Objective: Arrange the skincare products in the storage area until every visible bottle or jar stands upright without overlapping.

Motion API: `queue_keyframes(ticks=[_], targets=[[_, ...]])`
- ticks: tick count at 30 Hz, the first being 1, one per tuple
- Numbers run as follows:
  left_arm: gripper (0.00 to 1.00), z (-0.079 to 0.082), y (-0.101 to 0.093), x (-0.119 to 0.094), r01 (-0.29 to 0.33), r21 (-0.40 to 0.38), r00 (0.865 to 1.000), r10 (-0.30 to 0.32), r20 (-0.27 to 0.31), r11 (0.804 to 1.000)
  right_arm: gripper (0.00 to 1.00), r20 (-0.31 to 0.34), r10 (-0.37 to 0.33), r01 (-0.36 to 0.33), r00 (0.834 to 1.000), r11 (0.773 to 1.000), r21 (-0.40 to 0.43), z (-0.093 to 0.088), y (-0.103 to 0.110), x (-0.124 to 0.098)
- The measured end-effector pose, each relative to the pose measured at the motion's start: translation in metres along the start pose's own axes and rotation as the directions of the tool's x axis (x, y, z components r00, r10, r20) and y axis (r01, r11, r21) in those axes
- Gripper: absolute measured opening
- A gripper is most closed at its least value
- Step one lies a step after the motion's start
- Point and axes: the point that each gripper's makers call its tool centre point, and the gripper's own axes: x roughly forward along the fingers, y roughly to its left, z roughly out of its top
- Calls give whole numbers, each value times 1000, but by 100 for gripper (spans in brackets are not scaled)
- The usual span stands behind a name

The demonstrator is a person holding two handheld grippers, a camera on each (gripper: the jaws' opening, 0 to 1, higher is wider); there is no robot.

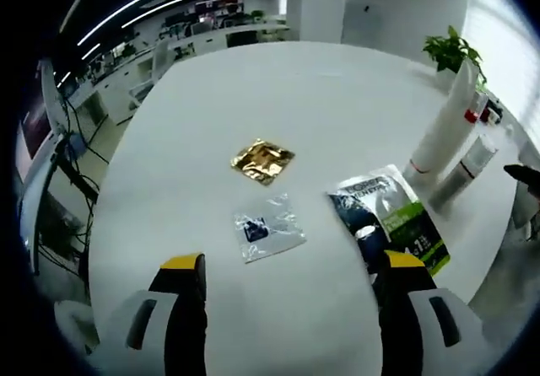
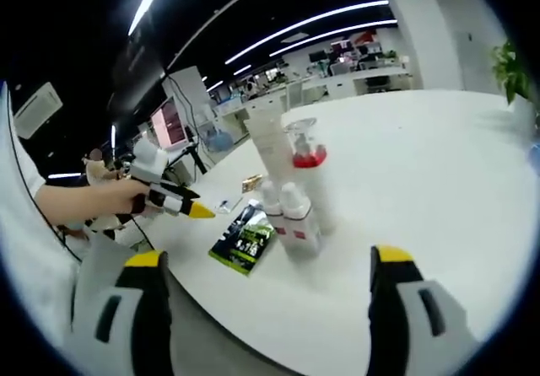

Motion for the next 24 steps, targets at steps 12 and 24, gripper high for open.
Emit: queue_keyframes(ticks=[12, 24], targets=[[65, 4, 17, 37, -72, -46, 997, 71, -9, 996, 99, -10, -15, 15, 1000, 999, 31, -6, -9, 5], [55, 5, 23, 50, -103, -98, 994, 101, -31, 990, 99, -14, -28, 29, 1000, 998, 53, -8, -16, 7]])
